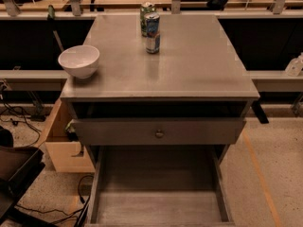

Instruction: Pick rxbar blueberry from white bowl and place on counter

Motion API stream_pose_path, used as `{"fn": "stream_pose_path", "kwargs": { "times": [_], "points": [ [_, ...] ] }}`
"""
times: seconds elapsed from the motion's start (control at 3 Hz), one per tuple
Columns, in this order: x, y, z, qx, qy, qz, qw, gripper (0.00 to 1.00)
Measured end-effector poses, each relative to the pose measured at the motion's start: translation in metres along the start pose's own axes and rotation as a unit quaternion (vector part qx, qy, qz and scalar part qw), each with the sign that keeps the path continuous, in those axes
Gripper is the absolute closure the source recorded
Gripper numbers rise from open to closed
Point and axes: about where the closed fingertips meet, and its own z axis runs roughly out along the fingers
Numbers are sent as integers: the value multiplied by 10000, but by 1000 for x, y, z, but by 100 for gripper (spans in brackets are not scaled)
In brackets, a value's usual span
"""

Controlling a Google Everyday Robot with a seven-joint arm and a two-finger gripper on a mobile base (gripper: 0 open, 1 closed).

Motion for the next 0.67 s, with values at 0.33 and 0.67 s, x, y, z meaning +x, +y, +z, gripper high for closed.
{"fn": "stream_pose_path", "kwargs": {
  "times": [0.33, 0.67],
  "points": [
    [-21, -2, -55, 670, -166, 337, 9970, 100],
    [-32, 29, -42, 945, -472, 606, 9926, 100]
  ]
}}
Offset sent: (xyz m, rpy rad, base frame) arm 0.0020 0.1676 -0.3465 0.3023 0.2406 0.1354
